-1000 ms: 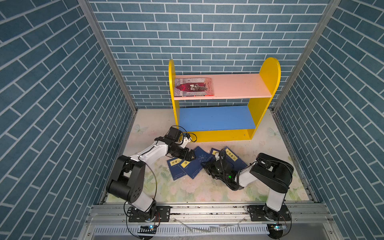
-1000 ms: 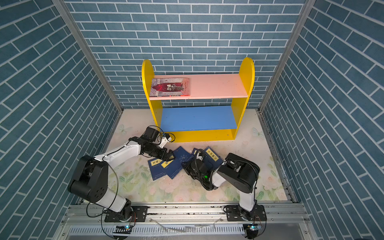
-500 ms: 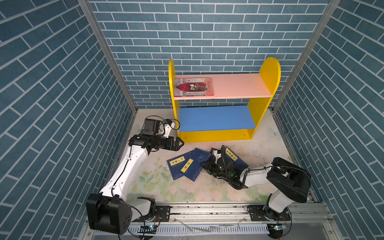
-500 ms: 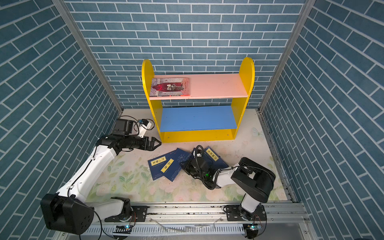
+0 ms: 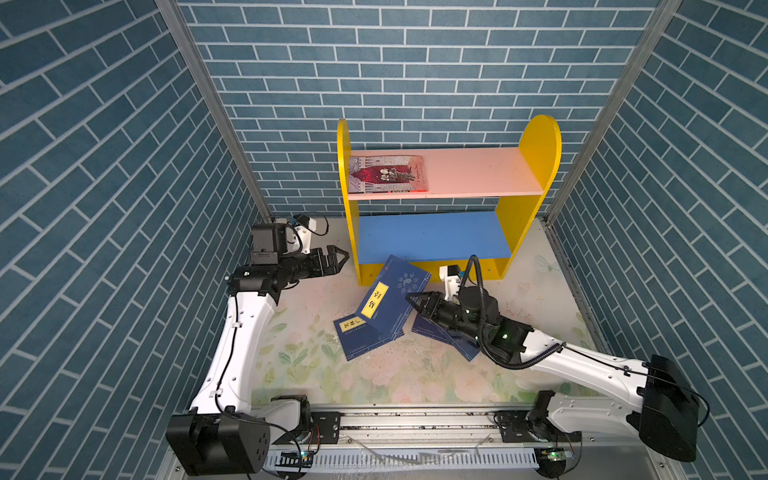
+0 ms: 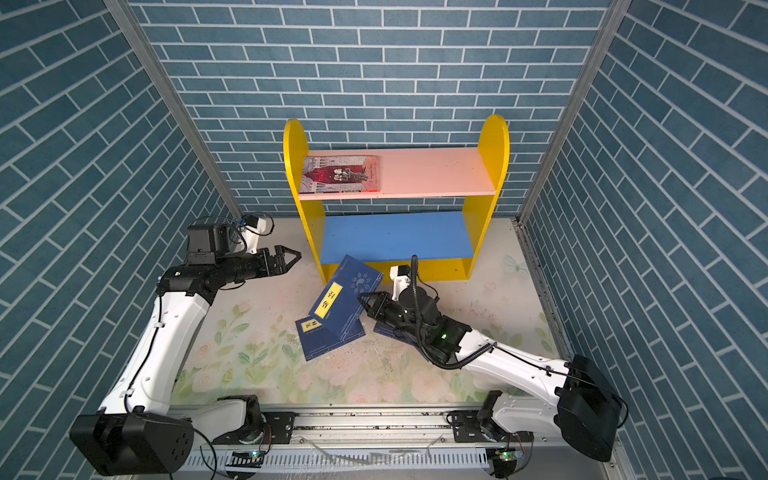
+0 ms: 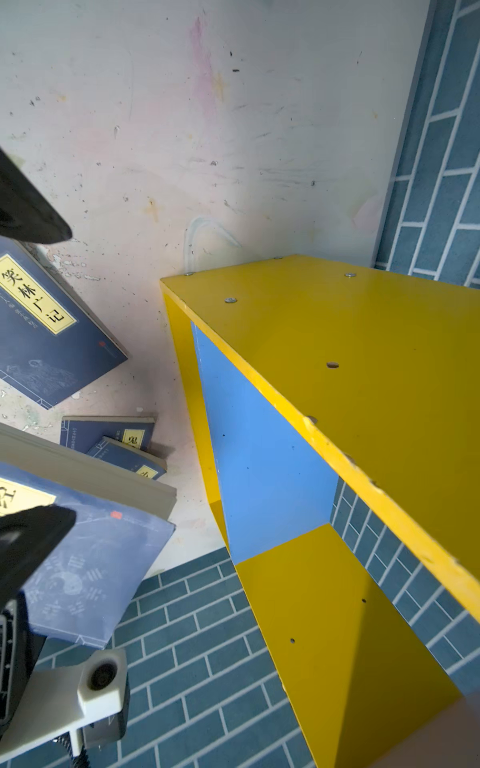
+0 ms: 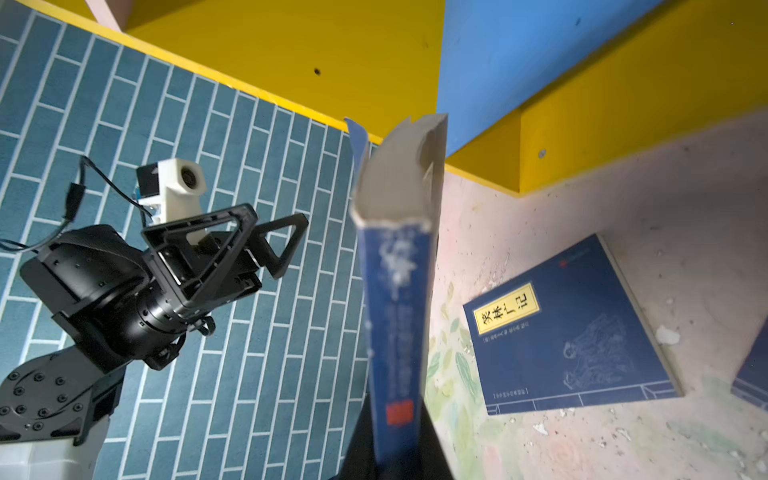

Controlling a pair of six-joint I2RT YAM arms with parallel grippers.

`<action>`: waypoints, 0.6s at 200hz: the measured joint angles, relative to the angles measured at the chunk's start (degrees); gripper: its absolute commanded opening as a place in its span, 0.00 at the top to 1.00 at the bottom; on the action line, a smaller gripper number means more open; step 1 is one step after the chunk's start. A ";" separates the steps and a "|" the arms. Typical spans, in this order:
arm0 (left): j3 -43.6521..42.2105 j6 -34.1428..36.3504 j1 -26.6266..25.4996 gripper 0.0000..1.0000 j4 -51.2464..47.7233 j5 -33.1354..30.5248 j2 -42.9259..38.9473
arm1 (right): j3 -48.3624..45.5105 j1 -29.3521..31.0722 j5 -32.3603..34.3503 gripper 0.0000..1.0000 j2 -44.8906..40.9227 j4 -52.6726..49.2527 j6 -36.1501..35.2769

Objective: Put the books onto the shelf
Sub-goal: 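Close the right gripper on the upright book's edge and lift it, then carry the book into the blue lower shelf while the left arm rises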

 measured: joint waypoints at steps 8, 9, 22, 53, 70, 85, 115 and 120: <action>0.00 -0.59 0.00 0.00 0.22 0.20 -0.17 | 1.44 -0.87 0.22 1.00 0.04 -1.95 -0.79; 0.00 -0.63 0.00 0.00 0.22 0.22 -0.20 | 1.57 -0.94 0.20 1.00 0.04 -2.08 -0.81; 0.00 -1.62 0.09 0.00 0.42 0.42 -0.92 | 3.80 -2.16 0.42 1.00 0.35 -4.57 -1.64; -0.02 -4.28 0.11 0.00 1.38 1.44 -3.63 | 6.21 -4.79 1.22 1.00 2.16 -4.87 -2.12; -0.04 -5.62 0.11 0.00 1.62 2.10 -4.59 | 6.19 -6.12 2.01 1.00 3.52 -4.07 -2.05; -0.22 -6.56 0.11 0.00 1.88 2.58 -4.98 | 6.19 -7.17 2.82 1.00 4.83 -3.02 -2.03; -0.92 -7.89 0.11 0.00 2.67 3.45 -5.09 | 6.19 -8.98 4.02 1.00 7.52 0.59 -1.38; -1.01 -8.02 0.11 0.00 2.84 3.52 -5.09 | 6.19 -9.25 4.20 1.00 7.91 1.16 -1.09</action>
